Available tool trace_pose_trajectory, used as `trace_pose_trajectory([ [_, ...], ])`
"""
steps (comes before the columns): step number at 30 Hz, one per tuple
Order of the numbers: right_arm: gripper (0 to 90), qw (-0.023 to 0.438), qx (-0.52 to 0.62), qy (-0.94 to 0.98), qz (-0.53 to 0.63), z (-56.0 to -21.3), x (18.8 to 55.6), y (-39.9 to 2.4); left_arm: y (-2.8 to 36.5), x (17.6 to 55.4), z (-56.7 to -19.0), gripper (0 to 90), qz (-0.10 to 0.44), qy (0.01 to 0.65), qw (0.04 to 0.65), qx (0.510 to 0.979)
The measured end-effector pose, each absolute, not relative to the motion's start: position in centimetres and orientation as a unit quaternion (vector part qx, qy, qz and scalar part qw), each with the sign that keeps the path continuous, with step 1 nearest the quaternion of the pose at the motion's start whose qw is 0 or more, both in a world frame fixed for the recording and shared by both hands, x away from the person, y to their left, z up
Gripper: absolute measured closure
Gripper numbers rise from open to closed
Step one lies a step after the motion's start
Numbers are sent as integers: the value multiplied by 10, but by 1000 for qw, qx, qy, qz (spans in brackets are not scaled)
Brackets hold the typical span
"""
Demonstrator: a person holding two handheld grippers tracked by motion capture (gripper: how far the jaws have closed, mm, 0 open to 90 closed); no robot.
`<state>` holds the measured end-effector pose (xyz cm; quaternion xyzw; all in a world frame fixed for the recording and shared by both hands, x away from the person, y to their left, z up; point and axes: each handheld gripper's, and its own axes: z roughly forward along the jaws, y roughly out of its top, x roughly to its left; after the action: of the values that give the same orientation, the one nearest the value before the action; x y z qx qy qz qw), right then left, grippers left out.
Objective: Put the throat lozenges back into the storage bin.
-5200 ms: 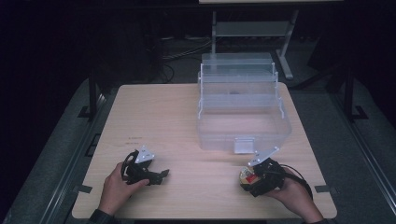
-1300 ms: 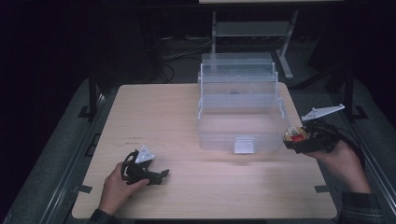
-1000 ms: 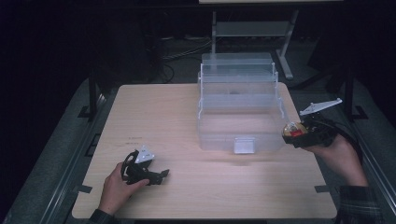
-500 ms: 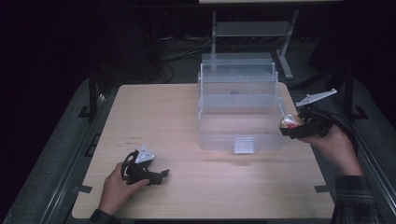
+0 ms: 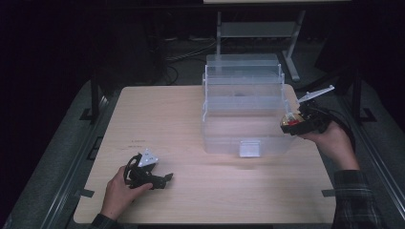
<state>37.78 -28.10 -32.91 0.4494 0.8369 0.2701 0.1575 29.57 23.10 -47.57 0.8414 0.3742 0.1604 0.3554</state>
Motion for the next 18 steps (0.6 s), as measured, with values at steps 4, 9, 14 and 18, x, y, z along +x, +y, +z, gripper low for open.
trace_pose_trajectory([
  [4, 196, 155, 452, 836, 270, -334, 385, -279, 231, 296, -476, 110, 161, 373, 355, 842],
  [9, 196, 151, 453, 836, 269, -338, 392, -277, 231, 296, -476, 109, 161, 374, 355, 841],
  [14, 196, 147, 452, 838, 269, -343, 398, -273, 231, 296, -476, 110, 160, 374, 355, 841],
  [18, 196, 144, 453, 839, 264, -346, 401, -270, 231, 296, -476, 110, 160, 374, 355, 841],
])
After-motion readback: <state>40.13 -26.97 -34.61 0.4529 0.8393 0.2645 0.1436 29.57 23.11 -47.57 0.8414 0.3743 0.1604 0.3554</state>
